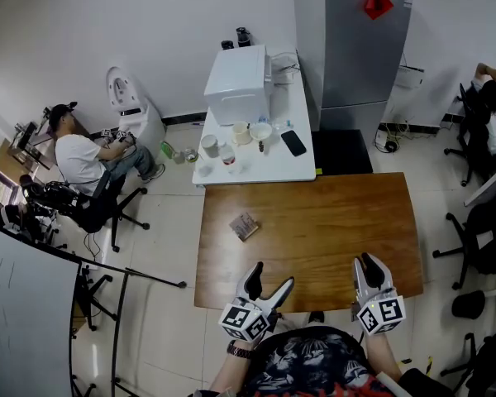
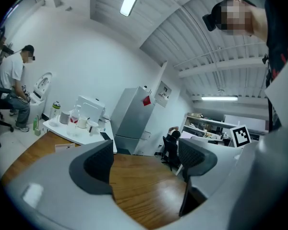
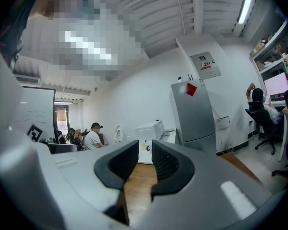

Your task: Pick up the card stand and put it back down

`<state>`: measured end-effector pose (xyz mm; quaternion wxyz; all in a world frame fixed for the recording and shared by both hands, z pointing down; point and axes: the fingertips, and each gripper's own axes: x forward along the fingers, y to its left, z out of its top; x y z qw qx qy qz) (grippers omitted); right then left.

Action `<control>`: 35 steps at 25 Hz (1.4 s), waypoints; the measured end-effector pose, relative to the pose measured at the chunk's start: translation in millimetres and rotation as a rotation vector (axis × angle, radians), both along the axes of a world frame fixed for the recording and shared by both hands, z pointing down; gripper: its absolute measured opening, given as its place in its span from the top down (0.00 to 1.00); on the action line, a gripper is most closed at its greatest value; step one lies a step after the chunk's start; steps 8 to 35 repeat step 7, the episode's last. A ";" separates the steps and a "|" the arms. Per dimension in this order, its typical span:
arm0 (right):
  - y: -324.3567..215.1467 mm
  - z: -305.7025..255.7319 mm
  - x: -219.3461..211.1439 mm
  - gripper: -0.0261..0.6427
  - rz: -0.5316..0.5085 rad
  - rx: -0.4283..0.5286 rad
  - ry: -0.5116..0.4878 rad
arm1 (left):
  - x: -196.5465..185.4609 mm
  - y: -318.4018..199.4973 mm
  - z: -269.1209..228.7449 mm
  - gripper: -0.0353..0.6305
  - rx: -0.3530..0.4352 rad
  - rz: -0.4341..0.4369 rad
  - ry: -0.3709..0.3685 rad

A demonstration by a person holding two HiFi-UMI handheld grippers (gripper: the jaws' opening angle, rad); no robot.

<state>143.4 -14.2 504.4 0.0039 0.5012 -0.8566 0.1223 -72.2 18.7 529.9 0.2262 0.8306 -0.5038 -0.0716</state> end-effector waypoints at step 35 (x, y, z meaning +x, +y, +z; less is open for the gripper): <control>-5.3 9.5 -14.3 0.86 -0.011 -0.024 0.005 | -31.3 -8.9 32.4 0.32 -0.041 -0.058 0.046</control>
